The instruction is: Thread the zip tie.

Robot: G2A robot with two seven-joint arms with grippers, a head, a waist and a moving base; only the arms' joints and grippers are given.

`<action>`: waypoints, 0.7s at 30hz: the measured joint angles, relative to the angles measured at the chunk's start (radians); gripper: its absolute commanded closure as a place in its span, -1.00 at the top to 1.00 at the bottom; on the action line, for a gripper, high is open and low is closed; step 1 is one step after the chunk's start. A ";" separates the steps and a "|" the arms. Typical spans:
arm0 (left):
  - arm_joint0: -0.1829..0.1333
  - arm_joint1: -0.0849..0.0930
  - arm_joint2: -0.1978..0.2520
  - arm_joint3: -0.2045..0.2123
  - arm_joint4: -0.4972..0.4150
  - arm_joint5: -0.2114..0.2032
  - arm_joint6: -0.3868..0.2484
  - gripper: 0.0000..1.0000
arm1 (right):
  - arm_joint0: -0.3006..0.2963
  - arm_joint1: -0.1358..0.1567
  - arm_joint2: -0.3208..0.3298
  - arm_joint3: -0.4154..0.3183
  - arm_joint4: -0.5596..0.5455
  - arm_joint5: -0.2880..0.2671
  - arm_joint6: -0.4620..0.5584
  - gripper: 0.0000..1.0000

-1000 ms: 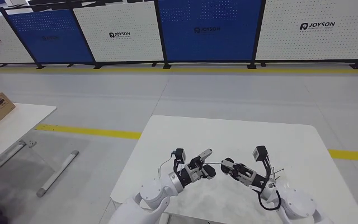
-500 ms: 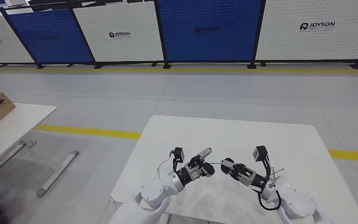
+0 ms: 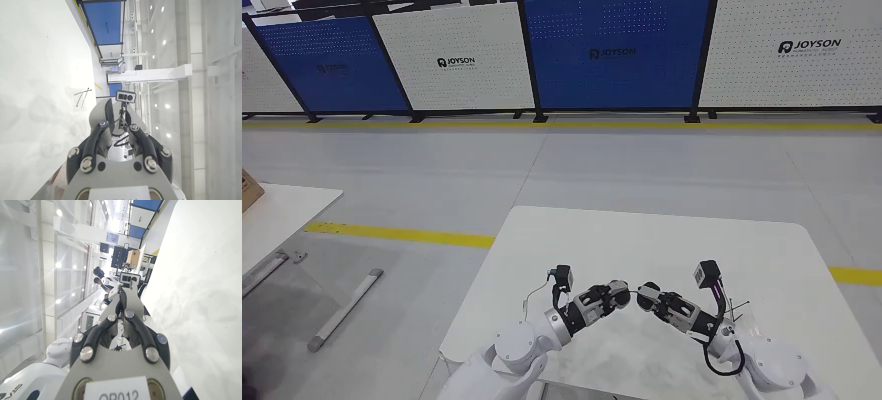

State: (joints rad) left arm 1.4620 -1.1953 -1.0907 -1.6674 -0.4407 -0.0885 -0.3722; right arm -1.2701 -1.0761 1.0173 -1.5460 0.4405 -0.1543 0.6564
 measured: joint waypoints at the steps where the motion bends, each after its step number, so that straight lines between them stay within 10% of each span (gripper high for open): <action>1: 0.001 0.000 0.000 -0.001 0.002 -0.001 0.000 -1.00 | 0.000 0.000 0.000 0.000 0.000 0.000 0.000 -1.00; 15: 0.011 0.005 -0.002 -0.019 0.025 -0.002 0.001 -0.70 | 0.000 0.000 0.000 0.000 0.000 0.000 0.000 -1.00; 21: 0.014 0.006 -0.004 -0.021 0.022 -0.008 -0.001 -1.00 | 0.000 0.000 0.000 0.000 0.000 0.000 0.000 -1.00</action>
State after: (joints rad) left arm 1.4761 -1.1894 -1.0944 -1.6887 -0.4183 -0.0961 -0.3735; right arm -1.2701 -1.0761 1.0173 -1.5460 0.4405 -0.1543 0.6564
